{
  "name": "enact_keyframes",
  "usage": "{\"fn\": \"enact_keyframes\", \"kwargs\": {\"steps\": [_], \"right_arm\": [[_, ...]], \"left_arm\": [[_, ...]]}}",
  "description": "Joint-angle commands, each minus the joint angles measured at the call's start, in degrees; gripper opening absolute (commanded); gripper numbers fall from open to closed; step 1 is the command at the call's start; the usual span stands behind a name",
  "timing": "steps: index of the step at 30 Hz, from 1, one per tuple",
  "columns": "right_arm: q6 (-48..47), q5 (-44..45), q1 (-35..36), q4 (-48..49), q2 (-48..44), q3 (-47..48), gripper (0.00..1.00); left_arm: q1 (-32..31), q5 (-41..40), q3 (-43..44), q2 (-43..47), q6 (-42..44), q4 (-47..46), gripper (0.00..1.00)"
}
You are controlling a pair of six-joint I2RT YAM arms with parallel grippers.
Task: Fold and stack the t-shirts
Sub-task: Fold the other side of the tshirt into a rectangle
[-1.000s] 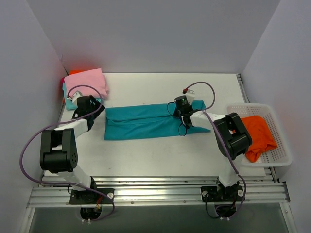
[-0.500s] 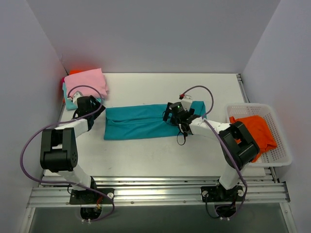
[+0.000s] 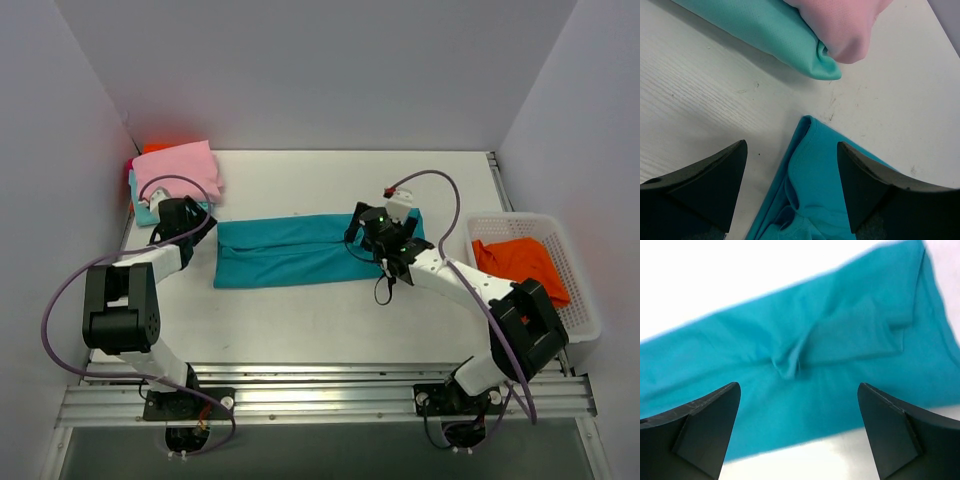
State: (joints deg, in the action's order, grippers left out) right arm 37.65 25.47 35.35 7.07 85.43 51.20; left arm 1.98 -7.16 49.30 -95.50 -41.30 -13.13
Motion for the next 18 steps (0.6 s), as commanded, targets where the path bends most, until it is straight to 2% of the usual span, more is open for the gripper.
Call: {"fn": "enact_keyframes", "kwargs": {"steps": [1, 7, 13, 18], "right_arm": [[-3.63, 4.33, -3.53, -1.19, 1.48, 5.73, 1.00], [-5.74, -2.79, -11.53, 4.00, 9.73, 8.21, 1.00], [-6.27, -5.17, -12.94, 7.08, 20.46, 13.48, 0.95], [-6.36, -6.49, -13.21, 7.78, 25.31, 16.12, 0.94]], "left_arm": [[0.39, 0.39, 0.10, -0.03, 0.08, -2.78, 0.81], [0.31, 0.65, -0.08, -0.03, -0.01, -2.96, 0.81], [0.31, 0.83, -0.52, 0.23, -0.01, -3.57, 0.81], [0.31, 0.83, -0.78, 0.32, 0.08, -3.92, 0.81]]}}
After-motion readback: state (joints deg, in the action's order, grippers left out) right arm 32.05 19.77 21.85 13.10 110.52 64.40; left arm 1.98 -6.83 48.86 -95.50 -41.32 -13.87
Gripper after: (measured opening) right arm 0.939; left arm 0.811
